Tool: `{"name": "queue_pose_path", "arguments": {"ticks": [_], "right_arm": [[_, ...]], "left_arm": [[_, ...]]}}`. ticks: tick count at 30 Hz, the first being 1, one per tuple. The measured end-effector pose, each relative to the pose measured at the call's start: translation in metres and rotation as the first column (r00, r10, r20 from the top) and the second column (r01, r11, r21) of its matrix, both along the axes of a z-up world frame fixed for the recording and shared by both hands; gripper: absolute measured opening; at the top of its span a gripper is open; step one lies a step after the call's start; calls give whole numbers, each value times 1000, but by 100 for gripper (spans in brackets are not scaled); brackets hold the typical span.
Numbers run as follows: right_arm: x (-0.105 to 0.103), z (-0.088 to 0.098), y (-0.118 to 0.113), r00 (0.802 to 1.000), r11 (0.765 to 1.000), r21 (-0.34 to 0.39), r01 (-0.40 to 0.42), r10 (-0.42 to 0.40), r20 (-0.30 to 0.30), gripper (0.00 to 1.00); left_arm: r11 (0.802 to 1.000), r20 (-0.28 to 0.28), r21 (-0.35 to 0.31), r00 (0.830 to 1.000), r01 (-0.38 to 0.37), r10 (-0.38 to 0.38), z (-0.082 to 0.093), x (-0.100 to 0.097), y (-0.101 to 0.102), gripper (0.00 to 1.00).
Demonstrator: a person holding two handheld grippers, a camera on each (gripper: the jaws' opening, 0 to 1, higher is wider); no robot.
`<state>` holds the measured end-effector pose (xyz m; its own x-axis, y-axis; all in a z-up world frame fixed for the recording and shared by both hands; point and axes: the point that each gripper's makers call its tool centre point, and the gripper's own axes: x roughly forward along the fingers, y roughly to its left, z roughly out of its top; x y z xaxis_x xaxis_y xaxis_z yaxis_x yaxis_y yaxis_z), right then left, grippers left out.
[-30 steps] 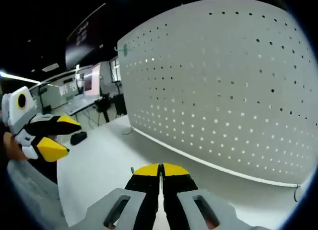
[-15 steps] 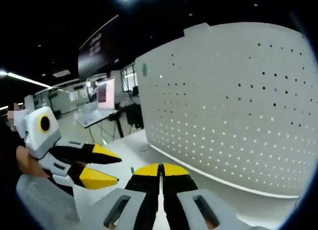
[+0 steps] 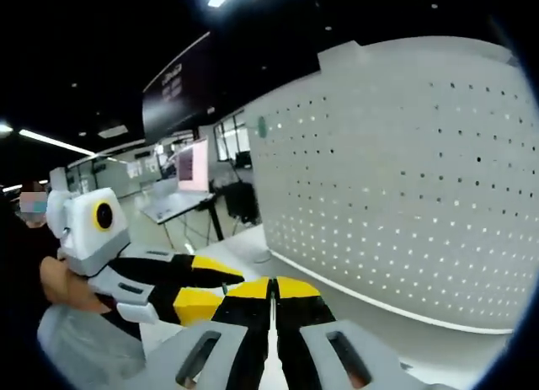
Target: Insert the hook assembly into the mounting plate slot until the hook locks in place.
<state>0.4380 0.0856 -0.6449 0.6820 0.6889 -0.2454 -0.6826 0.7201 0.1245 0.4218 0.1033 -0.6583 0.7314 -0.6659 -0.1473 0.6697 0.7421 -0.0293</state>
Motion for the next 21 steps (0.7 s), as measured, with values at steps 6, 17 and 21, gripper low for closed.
{"name": "queue_pose_path", "arguments": {"ticks": [6,17,21], "right_arm": [[-6,3,7,1000,1000,4,-24,24,9,0],[-9,3,9,999,999,25,-33,33,-1,0],[-10,3,9,999,999,26,-38,38,-4,0]], "left_arm": [[1000,2,-6,1000,9,-9,3,0,-4,14],[1000,3,-3,1000,15,-15,4,-1,-6,8],[1000,8,-1,1000,9,-9,4,-1,-5,6]]}}
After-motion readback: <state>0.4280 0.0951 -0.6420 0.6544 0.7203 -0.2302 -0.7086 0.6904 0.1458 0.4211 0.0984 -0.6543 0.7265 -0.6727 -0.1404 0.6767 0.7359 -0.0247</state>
